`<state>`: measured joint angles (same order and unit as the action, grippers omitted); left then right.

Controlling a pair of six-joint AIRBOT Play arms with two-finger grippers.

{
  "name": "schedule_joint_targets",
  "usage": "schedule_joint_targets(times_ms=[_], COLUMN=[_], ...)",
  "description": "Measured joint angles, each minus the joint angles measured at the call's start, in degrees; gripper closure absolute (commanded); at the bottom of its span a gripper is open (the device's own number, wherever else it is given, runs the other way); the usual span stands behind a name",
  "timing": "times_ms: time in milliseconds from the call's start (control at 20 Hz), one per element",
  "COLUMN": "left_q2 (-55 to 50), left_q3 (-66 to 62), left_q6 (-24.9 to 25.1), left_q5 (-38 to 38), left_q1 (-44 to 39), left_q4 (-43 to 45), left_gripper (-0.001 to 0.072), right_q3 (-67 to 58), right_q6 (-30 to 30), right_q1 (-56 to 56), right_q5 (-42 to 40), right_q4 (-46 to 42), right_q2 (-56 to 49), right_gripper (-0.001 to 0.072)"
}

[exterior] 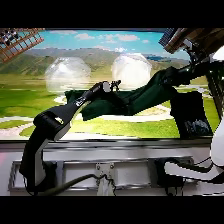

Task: Fold the clothes and pants, and hang the long-sleeved shirts on hangers.

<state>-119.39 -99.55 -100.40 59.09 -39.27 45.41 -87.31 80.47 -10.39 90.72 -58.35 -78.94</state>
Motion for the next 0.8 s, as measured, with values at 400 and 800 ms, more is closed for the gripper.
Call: schedule_joint_targets(times_ms=[400,800], left_q2=[2.27,19.02], left_q3=[0.02,2.21], left_q6=[6.25,18.60], left_q5=[2.34,16.85], left_q1=[1.42,15.89], left_q4=[-5.40,10.27], left_gripper=[0.0697,0.0697], right_q3=[0.00,-0.02], right_q6=[1.05,4.17], right_q1=[1.20,9.42], right_q5=[-0.57,-4.66], right_q4=[-0.15,-0.37], right_q2=[0.09,0.09], right_gripper=[0.0686,0.0686])
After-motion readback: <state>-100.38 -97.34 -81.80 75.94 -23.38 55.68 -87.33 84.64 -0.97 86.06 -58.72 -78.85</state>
